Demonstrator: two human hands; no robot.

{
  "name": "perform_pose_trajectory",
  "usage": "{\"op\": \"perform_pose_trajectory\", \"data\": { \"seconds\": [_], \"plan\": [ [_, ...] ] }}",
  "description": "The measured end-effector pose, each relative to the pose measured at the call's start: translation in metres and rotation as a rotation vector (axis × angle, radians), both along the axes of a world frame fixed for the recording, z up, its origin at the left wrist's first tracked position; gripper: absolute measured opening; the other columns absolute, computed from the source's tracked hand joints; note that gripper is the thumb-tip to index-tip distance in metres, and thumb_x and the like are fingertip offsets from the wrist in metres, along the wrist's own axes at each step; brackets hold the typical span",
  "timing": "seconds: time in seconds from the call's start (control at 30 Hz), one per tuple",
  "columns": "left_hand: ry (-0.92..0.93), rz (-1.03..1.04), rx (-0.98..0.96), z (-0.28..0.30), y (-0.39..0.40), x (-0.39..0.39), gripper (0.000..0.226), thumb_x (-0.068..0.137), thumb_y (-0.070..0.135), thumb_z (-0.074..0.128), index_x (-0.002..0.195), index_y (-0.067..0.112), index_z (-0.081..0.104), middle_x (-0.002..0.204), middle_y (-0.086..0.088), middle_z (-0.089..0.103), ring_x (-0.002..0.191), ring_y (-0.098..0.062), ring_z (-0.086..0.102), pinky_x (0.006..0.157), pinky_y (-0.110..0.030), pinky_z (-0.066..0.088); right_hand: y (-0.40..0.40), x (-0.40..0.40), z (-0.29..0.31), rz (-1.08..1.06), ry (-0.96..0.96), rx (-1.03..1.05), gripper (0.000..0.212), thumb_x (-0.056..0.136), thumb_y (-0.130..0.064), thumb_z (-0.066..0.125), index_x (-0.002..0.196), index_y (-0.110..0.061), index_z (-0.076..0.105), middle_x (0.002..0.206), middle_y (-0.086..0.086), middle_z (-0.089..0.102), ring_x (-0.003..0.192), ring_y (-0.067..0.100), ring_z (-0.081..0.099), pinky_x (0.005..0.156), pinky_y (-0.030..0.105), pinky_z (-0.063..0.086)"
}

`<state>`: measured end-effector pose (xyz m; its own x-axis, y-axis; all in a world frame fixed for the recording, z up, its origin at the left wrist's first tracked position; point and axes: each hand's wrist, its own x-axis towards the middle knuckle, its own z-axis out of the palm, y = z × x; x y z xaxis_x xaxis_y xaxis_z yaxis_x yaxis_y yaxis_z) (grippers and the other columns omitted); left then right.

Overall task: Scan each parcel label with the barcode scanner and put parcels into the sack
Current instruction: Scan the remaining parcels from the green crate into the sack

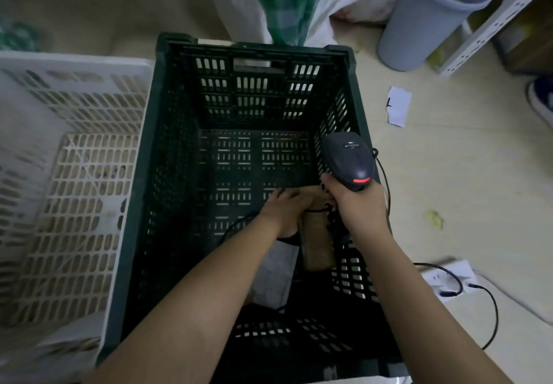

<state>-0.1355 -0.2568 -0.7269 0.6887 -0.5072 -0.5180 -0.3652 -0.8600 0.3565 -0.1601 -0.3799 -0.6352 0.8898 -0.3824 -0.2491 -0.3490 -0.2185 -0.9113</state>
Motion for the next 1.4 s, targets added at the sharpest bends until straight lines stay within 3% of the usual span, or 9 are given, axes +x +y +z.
{"op": "perform_pose_trajectory", "data": {
  "seconds": [0.27, 0.6, 0.7, 0.83, 0.93, 1.1, 1.23, 1.3, 1.4],
  "plan": [
    [-0.067, 0.447, 0.023, -0.012, 0.054, -0.026, 0.066, 0.093, 0.014, 0.05, 0.151, 0.021, 0.018, 0.147, -0.011, 0.038, 0.132, -0.032, 0.035, 0.106, -0.042, 0.036, 0.018, 0.003, -0.019, 0.031, 0.091, 0.079, 0.014, 0.076, -0.019, 0.079, 0.068, -0.018, 0.067, 0.064, 0.0, 0.068, 0.069, 0.022, 0.065, 0.077, 0.049, 0.055],
    [0.018, 0.5, -0.097, -0.014, 0.053, -0.052, 0.05, 0.094, 0.035, 0.055, 0.135, 0.012, 0.037, 0.135, -0.012, 0.035, 0.126, -0.031, 0.032, 0.099, -0.039, 0.038, 0.027, 0.005, -0.038, 0.086, 0.113, 0.125, 0.011, 0.075, -0.018, 0.079, 0.075, -0.021, 0.069, 0.072, -0.003, 0.07, 0.078, 0.02, 0.067, 0.082, 0.047, 0.055],
    [0.077, 0.623, -0.345, -0.008, 0.057, -0.056, 0.049, 0.095, 0.032, 0.055, 0.139, 0.013, 0.042, 0.138, -0.009, 0.044, 0.126, -0.027, 0.041, 0.102, -0.034, 0.038, 0.033, 0.001, -0.041, 0.06, 0.129, 0.176, 0.013, 0.074, -0.016, 0.081, 0.077, -0.02, 0.069, 0.074, -0.003, 0.07, 0.079, 0.019, 0.066, 0.082, 0.045, 0.055],
    [0.351, 0.967, -0.753, 0.031, 0.057, -0.052, 0.046, 0.1, 0.045, 0.039, 0.139, 0.02, 0.048, 0.129, 0.013, 0.049, 0.123, -0.004, 0.045, 0.1, -0.02, 0.034, 0.054, -0.004, -0.034, 0.085, 0.172, 0.405, 0.018, 0.08, -0.013, 0.078, 0.096, -0.01, 0.07, 0.086, 0.002, 0.071, 0.082, 0.016, 0.067, 0.079, 0.034, 0.053],
    [0.489, 0.972, -0.938, 0.048, 0.063, -0.054, 0.067, 0.089, 0.066, 0.04, 0.143, 0.026, 0.043, 0.143, 0.01, 0.047, 0.132, -0.007, 0.043, 0.114, -0.034, 0.031, 0.071, -0.004, -0.023, 0.177, 0.228, 0.726, 0.01, 0.091, -0.019, 0.061, 0.094, -0.01, 0.066, 0.081, 0.003, 0.063, 0.078, 0.015, 0.064, 0.069, 0.029, 0.053],
    [0.225, 1.024, -0.906, 0.064, 0.08, -0.058, 0.034, 0.095, 0.022, 0.058, 0.125, 0.028, 0.043, 0.121, 0.002, 0.057, 0.116, -0.016, 0.055, 0.1, -0.035, 0.045, 0.084, -0.003, -0.014, 0.361, 0.269, 1.052, 0.046, 0.091, -0.025, 0.027, 0.125, -0.006, 0.052, 0.11, 0.01, 0.061, 0.102, 0.02, 0.059, 0.09, 0.032, 0.049],
    [0.12, 1.135, -0.804, 0.063, 0.095, -0.051, 0.026, 0.095, 0.019, 0.058, 0.118, 0.018, 0.046, 0.109, -0.001, 0.056, 0.104, -0.016, 0.053, 0.085, -0.026, 0.039, 0.07, -0.002, -0.052, 0.247, 0.327, 0.279, 0.04, 0.098, -0.016, 0.041, 0.134, -0.006, 0.053, 0.12, 0.009, 0.058, 0.11, 0.023, 0.056, 0.088, 0.03, 0.044],
    [0.095, 1.176, -0.776, 0.06, 0.102, -0.048, 0.022, 0.096, 0.021, 0.057, 0.115, 0.017, 0.046, 0.108, -0.002, 0.057, 0.103, -0.019, 0.054, 0.085, -0.028, 0.04, 0.059, -0.011, -0.076, 0.424, 0.383, -0.268, 0.033, 0.092, -0.016, 0.054, 0.124, -0.007, 0.06, 0.12, 0.011, 0.058, 0.109, 0.027, 0.055, 0.086, 0.028, 0.043],
    [0.093, 1.199, -0.767, 0.055, 0.108, -0.046, 0.028, 0.096, 0.021, 0.056, 0.122, 0.015, 0.046, 0.114, -0.004, 0.058, 0.107, -0.021, 0.054, 0.091, -0.031, 0.042, 0.062, -0.022, -0.098, 0.678, 0.56, -0.629, 0.056, 0.087, -0.036, 0.063, 0.136, -0.016, 0.045, 0.145, 0.016, 0.029, 0.131, 0.039, 0.033, 0.105, 0.04, 0.036]
  ]
}}
